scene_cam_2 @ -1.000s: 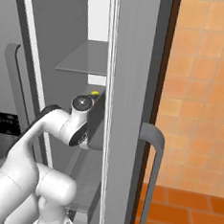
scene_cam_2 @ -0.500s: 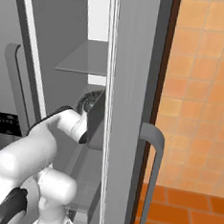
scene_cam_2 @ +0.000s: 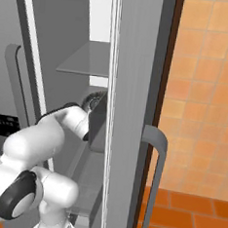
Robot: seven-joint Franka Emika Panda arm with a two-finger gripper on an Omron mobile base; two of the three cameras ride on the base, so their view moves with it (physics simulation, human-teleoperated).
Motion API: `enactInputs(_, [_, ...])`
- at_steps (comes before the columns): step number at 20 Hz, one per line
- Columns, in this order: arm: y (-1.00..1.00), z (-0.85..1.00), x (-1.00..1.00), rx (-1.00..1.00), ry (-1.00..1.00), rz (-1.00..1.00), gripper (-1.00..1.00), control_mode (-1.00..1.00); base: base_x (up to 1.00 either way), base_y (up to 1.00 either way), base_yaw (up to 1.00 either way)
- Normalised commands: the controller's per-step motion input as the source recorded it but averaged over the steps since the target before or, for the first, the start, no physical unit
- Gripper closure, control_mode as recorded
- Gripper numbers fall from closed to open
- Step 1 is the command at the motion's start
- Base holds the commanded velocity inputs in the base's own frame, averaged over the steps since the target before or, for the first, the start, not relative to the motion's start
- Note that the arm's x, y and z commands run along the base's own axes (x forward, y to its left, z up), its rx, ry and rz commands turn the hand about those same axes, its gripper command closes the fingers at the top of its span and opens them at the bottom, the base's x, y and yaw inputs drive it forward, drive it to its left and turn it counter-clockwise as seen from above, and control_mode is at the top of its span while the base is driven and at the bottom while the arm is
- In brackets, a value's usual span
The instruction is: Pick the chicken drumstick and corn from their plates and place them in the bowl. Then put the bowl in the fridge.
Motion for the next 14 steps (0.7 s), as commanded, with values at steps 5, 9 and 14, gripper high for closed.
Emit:
enactInputs(5, [0.11, 0.3, -0.3, 0.0, -0.35, 0.02, -1.0, -1.0, 0.0, 0.0, 0.0])
enactInputs(9, [0.21, 0.39, -0.57, 0.0, -0.32, 0.0, -1.0, -1.0, 0.0, 0.0, 0.0])
enactInputs(14, [0.18, 0.71, -0.59, 0.0, -0.15, 0.0, -1.0, -1.0, 0.0, 0.0, 0.0])
